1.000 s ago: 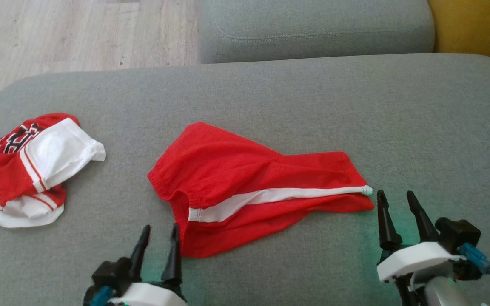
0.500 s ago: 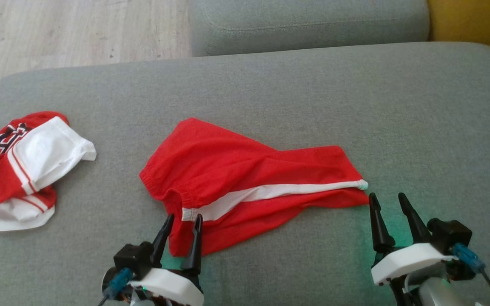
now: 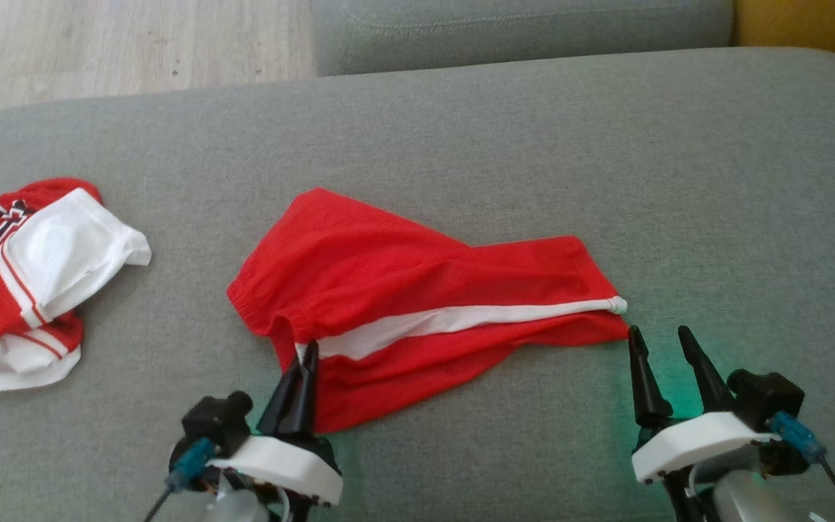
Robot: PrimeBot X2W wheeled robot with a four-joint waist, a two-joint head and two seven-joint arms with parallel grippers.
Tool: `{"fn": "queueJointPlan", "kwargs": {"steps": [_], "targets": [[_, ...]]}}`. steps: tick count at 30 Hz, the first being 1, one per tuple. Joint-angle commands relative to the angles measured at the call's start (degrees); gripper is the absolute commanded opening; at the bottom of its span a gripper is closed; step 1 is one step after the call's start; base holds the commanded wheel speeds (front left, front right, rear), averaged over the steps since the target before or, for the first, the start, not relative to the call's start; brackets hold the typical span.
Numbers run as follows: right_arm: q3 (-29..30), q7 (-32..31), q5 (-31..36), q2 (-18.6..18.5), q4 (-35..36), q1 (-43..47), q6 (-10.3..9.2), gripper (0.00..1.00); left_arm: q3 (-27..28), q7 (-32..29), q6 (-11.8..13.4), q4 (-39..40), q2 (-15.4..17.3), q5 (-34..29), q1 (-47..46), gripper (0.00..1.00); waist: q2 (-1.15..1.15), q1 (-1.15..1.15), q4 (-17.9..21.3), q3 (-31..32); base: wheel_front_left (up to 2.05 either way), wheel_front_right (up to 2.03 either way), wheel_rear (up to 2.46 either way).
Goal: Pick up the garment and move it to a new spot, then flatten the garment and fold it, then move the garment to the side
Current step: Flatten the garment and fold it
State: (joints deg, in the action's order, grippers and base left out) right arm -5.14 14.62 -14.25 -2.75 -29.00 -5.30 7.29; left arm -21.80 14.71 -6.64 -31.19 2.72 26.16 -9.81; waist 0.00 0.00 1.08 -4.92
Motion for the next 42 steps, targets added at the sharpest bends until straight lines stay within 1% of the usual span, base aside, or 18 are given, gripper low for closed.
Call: {"fn": "queueJointPlan", "kwargs": {"steps": [1,5,8,12,23,31,33,34,35,36,37,38,40,42], "targets": [[-1.8,0.4,-1.0,-0.1,1.7,-2.7,0.2,1.0,2.9,0.3,0.0,2.3,0.2,-0.5,-2.3,0.0,0.0,0.0,-0.3,-0.4,0.0,0.0,0.0],[-4.1,0.4,-4.4,-0.1,0.7,-3.5,0.2,1.0,4.6,0.3,0.2,3.0,0.2,-1.5,-1.5,0.0,0.0,0.0,-1.2,-1.1,0.0,0.0,0.0],[-5.4,0.4,-5.8,-0.2,-1.3,-4.8,0.2,1.0,5.7,0.3,0.5,3.2,0.2,-2.0,-1.2,0.0,0.0,0.0,-1.9,-1.6,0.0,0.0,0.0],[-6.4,0.4,-7.0,-1.2,-4.0,-7.3,0.2,1.0,6.2,0.3,0.4,3.3,0.2,-2.5,-1.1,0.0,0.0,0.0,-2.6,-2.2,0.0,0.0,0.0],[-11.8,0.4,-11.7,-2.6,-11.0,-12.9,0.2,1.0,5.6,0.3,0.3,3.1,0.2,-2.2,-1.6,0.0,0.0,0.0,-2.9,-3.4,0.0,0.0,0.0],[-13.5,0.4,-13.4,-3.0,-12.7,-14.4,0.2,1.0,5.3,0.3,0.4,3.1,0.2,-2.1,-2.0,0.0,0.0,0.0,-3.2,-4.0,0.0,0.0,0.0],[-13.6,0.4,-13.6,-3.0,-12.7,-14.5,0.2,0.84,5.3,0.3,0.4,3.1,0.2,-2.1,-2.0,0.0,0.0,0.0,-3.3,-4.1,0.0,0.0,0.0],[-13.6,0.4,-13.6,-3.0,-12.7,-14.5,0.2,0.84,5.3,0.3,0.4,3.1,0.2,-2.1,-2.0,0.0,0.0,0.0,-3.3,-4.1,0.0,0.0,0.0],[-13.7,0.4,-13.7,-3.0,-12.6,-14.6,0.2,0.7,5.4,0.3,0.4,3.1,0.2,-2.2,-2.1,0.0,0.0,0.0,-3.3,-4.2,0.0,0.0,0.0],[-13.8,0.4,-13.7,-3.0,-12.6,-14.6,0.2,0.45,5.4,0.3,0.4,3.1,0.2,-2.2,-2.1,0.0,0.0,0.0,-3.3,-4.3,0.0,0.0,0.0],[-13.8,0.4,-13.8,-3.0,-12.6,-14.6,0.2,0.32,5.4,0.3,0.4,3.1,0.2,-2.2,-2.1,0.0,0.0,0.0,-3.4,-4.3,0.0,0.0,0.0],[-13.9,0.4,-14.0,-3.0,-12.6,-14.5,0.2,0.17,5.4,0.3,0.4,3.1,0.2,-2.2,-2.2,0.0,0.0,0.0,-3.4,-4.4,0.0,0.0,0.0],[-13.9,0.4,-14.2,-3.0,-12.7,-14.5,0.2,0.0,5.4,0.3,0.4,3.0,0.2,-2.2,-2.3,0.0,0.0,0.0,-3.5,-4.4,0.0,0.0,0.0],[-13.4,0.4,-14.2,-3.2,-11.7,-14.5,0.2,0.0,5.6,0.3,0.4,3.0,0.2,-2.3,-2.4,0.0,0.0,0.0,-3.5,-4.3,0.0,0.0,0.0]]}}
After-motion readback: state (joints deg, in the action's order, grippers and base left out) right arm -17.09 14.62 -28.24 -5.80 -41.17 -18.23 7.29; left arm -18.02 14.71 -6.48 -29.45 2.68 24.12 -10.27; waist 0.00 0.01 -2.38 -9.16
